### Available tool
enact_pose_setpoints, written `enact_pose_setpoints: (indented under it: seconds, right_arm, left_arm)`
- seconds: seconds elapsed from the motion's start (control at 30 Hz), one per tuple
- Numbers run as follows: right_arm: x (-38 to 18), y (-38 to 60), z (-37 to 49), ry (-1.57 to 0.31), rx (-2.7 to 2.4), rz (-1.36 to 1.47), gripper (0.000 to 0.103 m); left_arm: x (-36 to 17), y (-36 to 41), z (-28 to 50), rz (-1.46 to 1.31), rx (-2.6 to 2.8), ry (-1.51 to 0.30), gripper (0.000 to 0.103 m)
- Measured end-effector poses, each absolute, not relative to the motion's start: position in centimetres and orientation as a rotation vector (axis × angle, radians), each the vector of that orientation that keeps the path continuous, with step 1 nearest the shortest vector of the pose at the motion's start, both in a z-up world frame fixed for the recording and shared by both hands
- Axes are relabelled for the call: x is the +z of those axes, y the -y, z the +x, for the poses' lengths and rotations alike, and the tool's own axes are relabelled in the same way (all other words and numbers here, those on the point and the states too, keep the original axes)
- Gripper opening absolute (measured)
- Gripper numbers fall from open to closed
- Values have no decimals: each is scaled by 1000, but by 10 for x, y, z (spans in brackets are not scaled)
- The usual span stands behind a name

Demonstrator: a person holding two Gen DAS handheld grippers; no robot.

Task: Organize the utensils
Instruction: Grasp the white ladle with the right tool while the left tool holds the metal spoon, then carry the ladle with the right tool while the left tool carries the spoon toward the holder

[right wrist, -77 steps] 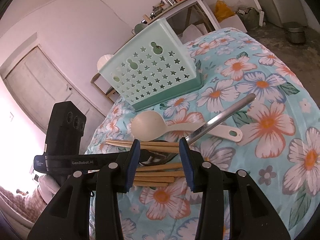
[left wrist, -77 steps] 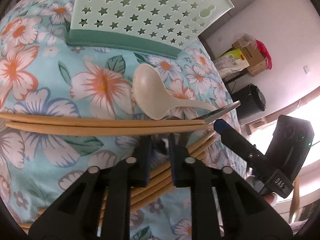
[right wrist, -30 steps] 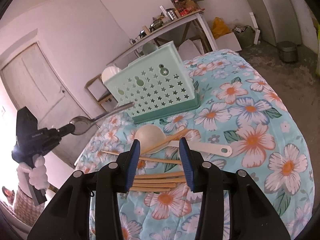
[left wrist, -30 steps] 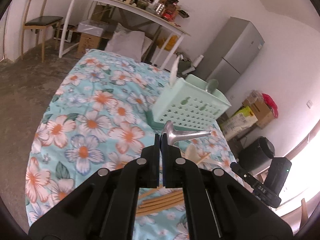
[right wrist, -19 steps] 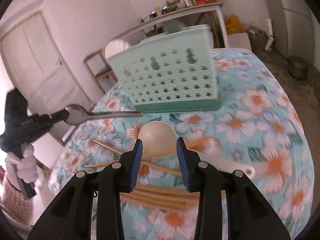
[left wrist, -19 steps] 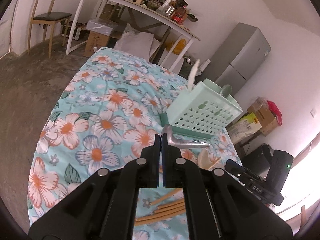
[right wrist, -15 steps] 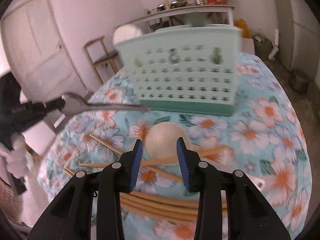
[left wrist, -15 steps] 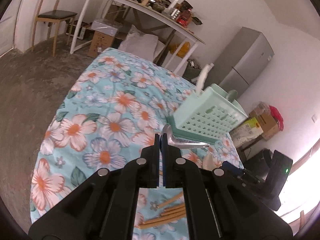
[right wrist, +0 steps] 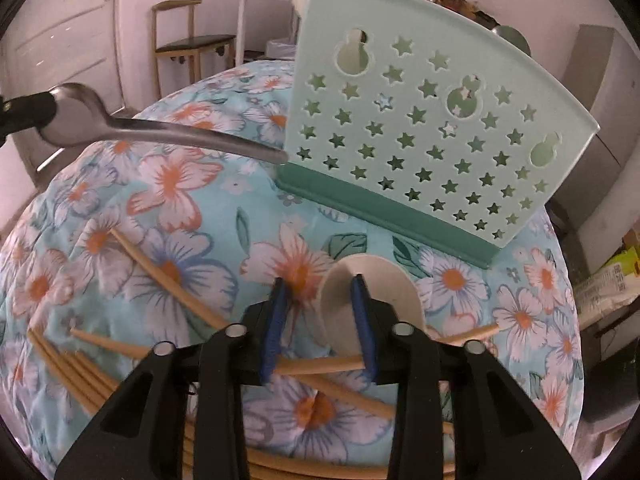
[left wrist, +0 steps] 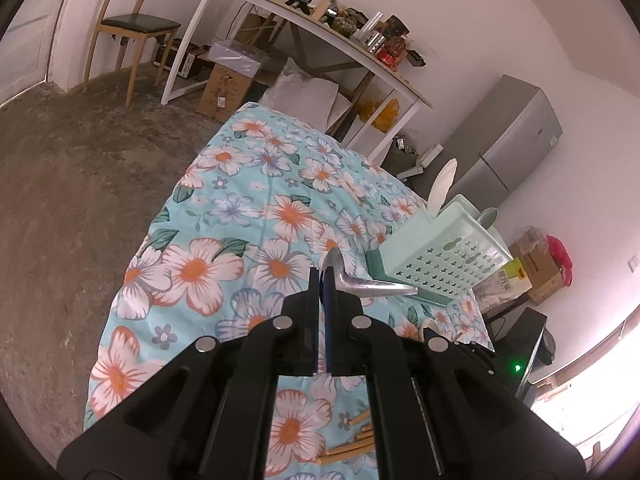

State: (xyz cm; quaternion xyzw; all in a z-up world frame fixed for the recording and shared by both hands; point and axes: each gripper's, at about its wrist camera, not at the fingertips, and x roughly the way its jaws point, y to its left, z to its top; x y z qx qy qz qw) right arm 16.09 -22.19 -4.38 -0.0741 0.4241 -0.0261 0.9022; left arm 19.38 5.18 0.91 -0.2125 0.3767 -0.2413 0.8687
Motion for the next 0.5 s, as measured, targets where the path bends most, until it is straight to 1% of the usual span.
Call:
enact_pose_setpoints:
  seconds: [0.1,0.2,0.5]
  right_arm:
    - [-38,226,160,-861,-55,-116,8]
    - [-26,233,155,-827,-45,-59,5]
    - [27,286,131,-688,100,277,4]
  left_arm:
    - [11,-54,193,-447,-506,-780,1]
    - [13,-55,192,-447,-504,-775,1]
    - [30,-63,184,-433,-474,-727,1]
